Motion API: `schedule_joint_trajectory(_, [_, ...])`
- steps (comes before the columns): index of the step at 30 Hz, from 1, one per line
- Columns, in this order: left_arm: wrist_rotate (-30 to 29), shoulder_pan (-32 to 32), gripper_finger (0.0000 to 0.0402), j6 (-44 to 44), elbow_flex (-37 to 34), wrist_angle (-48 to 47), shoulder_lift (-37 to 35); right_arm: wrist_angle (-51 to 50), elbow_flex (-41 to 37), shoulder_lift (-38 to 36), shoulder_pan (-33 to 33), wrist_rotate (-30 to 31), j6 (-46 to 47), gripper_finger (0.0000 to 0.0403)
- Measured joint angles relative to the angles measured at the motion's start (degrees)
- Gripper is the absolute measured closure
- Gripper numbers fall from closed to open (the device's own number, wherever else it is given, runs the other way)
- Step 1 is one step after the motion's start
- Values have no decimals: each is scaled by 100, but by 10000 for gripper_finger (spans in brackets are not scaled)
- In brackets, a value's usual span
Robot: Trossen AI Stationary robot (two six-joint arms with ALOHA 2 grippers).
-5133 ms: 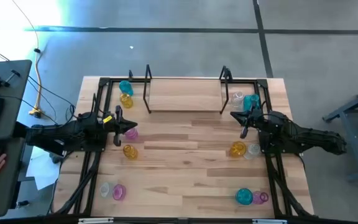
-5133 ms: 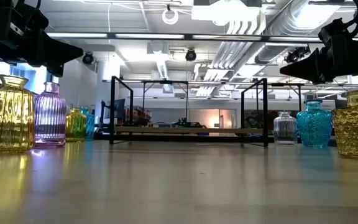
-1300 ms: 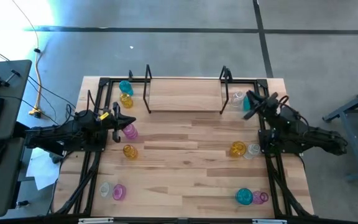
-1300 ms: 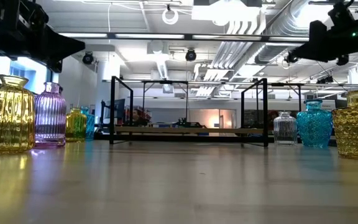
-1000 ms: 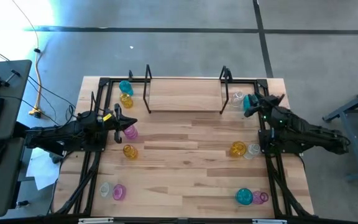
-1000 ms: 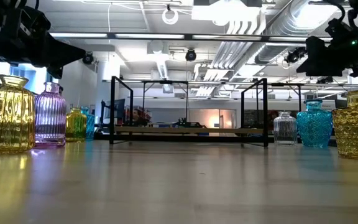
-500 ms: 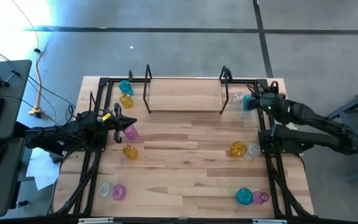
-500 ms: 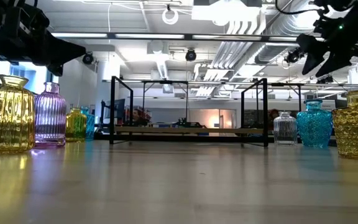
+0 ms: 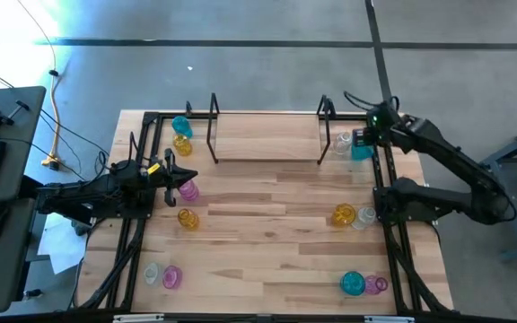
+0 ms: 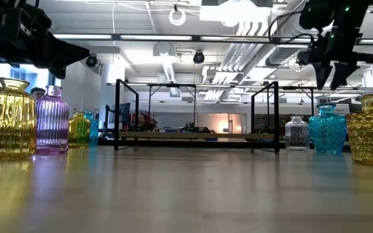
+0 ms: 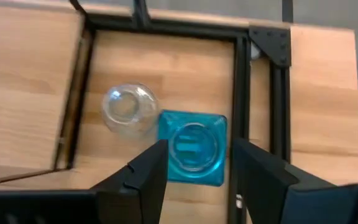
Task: Sort vases onto shelf
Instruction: Put the top right blue vase on the shelf
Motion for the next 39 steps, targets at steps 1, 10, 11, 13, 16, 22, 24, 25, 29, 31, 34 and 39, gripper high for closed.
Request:
schedule_joint_trajectory(1, [-2, -1, 401, 29, 0, 1, 0, -42, 22, 120, -131, -81, -74, 238])
schedule_joint_trajectory(10, [-2, -2, 401, 42, 0, 0, 0, -274, 38, 883, -823, -332, -409, 238])
schedule_joint_trajectory(11, [-2, -2, 401, 42, 0, 0, 0, -272, 38, 938, -863, -421, -451, 238])
schedule_joint_trajectory(13, [-1, -2, 401, 42, 0, 0, 0, -272, 38, 1041, -915, -523, -531, 238])
schedule_joint_trajectory(16, [-2, -2, 401, 42, 0, 0, 0, -272, 38, 1145, -967, -557, -579, 238])
schedule_joint_trajectory(22, [-2, -2, 401, 40, 0, -2, 0, -196, 38, 1269, -1068, -671, -696, 238])
schedule_joint_trajectory(24, [-2, -2, 401, 40, 0, -3, 0, -144, 38, 1315, -1072, -673, -719, 238])
schedule_joint_trajectory(25, [-1, -2, 401, 41, 0, -4, 0, -130, 38, 1348, -1072, -677, -721, 238])
schedule_joint_trajectory(29, [0, -2, 401, 40, 0, -7, 0, -128, 38, 1529, -1070, -678, -765, 238])
schedule_joint_trajectory(31, [-2, -2, 401, 40, 0, -7, 0, -121, 38, 1632, -1070, -677, -789, 238])
schedule_joint_trajectory(34, [-2, -2, 401, 38, 0, -7, 0, -54, 50, 1749, -1070, -677, -854, 245])
schedule_joint_trajectory(39, [0, -2, 401, 38, 0, -5, 0, -10, 53, 1784, -1068, -697, -913, 293])
